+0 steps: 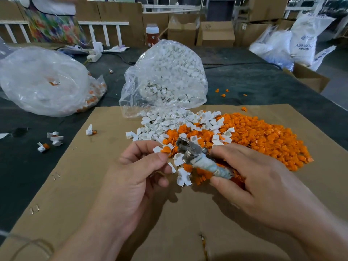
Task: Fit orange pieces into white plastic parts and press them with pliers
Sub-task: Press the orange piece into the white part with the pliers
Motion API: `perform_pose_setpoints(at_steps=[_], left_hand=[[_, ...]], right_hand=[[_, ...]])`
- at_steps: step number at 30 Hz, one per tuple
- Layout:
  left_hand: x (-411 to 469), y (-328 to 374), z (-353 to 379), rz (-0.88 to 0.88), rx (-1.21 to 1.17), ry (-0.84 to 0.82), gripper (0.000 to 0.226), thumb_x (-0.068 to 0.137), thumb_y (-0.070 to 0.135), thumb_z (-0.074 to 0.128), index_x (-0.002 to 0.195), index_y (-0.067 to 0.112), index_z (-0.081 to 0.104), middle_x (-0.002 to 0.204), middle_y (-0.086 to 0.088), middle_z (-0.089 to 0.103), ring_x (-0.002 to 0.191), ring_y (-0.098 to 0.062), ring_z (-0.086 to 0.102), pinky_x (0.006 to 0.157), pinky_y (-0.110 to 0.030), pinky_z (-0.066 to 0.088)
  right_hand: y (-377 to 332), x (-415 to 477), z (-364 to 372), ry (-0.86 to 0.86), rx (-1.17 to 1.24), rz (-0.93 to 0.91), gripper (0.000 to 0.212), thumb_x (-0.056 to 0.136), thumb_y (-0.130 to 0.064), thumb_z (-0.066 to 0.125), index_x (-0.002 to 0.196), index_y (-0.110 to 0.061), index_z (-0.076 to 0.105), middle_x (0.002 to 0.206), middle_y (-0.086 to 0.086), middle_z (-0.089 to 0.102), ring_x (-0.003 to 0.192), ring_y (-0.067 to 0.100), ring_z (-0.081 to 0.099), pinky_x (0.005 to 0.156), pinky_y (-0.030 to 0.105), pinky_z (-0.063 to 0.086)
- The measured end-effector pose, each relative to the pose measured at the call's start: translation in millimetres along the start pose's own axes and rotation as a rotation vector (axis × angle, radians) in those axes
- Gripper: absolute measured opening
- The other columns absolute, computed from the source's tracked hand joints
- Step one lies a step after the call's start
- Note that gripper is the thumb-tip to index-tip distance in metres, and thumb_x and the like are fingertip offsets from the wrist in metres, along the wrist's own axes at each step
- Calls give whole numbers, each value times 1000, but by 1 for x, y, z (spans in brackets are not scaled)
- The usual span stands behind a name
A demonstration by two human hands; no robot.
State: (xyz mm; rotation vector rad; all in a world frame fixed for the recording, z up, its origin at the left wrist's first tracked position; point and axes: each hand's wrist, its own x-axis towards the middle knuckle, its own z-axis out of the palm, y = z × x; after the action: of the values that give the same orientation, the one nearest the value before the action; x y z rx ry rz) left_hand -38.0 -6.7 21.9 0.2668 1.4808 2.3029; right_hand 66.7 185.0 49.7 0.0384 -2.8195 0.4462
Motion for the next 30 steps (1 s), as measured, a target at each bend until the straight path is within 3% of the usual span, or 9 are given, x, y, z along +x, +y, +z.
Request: perform_pose_setpoints(at_steps=[8, 22, 26, 30], left_hand=[[-3, -3, -1, 76, 109, -35, 13, 66, 9, 74, 74, 19, 72, 66, -8, 60, 57, -13, 59, 45, -21, 47], [-5, -2, -1, 155, 305, -107, 15, 68, 11, 82, 78, 16, 72, 60, -8, 61, 54, -12, 57, 48, -21, 47], [-4, -4, -2, 168, 279, -98, 6, 73, 12, 71, 78, 16, 72, 62, -9, 62, 55, -14, 58, 49, -22, 49], [-5, -4, 1, 183, 295, -104, 13, 69, 15, 83, 76, 17, 72, 61, -11, 63, 53, -16, 58, 49, -21, 50]], right_hand=[[1, -1, -1, 0, -32, -41, 51, 86, -52, 45, 123, -21, 61, 110, -8, 67, 96, 14, 63, 77, 35, 55], [2, -1, 0, -81, -14, -49, 56, 87, -58, 42, 129, -24, 57, 115, -13, 62, 103, 9, 59, 85, 30, 49], [1, 1, 0, -66, -30, -47, 54, 87, -65, 37, 120, -28, 60, 100, -15, 64, 90, 9, 60, 75, 28, 50], [0, 2, 2, -84, -75, -20, 59, 84, -75, 27, 105, -33, 63, 85, -17, 60, 80, 9, 57, 68, 28, 46]])
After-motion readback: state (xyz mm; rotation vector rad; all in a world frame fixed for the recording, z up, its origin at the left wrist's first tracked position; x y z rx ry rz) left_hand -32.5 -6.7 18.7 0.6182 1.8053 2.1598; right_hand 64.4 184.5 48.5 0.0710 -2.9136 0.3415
